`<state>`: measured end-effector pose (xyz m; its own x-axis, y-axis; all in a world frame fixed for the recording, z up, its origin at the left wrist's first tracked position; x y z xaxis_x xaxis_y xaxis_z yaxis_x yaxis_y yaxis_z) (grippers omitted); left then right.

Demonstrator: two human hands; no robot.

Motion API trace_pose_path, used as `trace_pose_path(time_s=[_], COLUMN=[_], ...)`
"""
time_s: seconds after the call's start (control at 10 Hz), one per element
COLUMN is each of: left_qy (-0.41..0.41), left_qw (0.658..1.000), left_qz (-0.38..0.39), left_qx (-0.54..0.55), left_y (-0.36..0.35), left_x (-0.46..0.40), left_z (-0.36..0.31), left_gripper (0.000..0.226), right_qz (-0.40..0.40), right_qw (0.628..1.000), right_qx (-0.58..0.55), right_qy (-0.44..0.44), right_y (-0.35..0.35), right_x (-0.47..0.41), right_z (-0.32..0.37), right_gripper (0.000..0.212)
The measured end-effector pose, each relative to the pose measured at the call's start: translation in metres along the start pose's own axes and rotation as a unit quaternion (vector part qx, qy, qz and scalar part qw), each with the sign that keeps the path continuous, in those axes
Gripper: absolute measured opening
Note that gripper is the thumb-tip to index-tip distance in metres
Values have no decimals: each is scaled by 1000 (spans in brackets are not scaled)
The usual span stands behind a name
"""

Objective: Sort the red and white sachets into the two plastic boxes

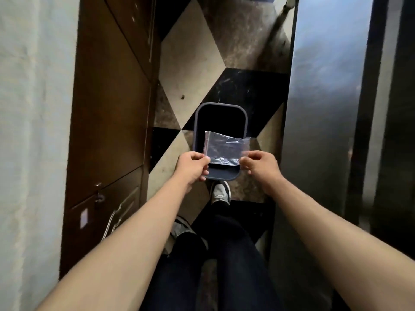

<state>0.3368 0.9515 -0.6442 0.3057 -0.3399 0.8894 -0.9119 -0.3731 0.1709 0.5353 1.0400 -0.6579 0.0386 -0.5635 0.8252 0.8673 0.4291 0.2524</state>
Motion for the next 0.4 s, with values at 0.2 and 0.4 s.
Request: trace_pose_path(time_s=[0.2, 0.4], left_qy=[12, 53], left_qw=[999, 997], left_qz=[-27, -50], left_qx=[19, -12], left_y=[-8, 1], left_x=[-63, -73], left_z=[33, 43], left_gripper=[10, 50], right_qz=[6, -66], right_qw=[1000, 992], right_qx=[10, 106], right_qy=[-10, -7], right_y=[-25, -13], right_x=[-59, -65], right_z=[-41, -52], right_gripper=[12, 38])
Point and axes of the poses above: each hand's wrist, its own x-axis away from the middle knuckle, its own y-axis out of the back of the hand, z = x × y, the point moved 6 cm from there along -x, towards the middle knuckle
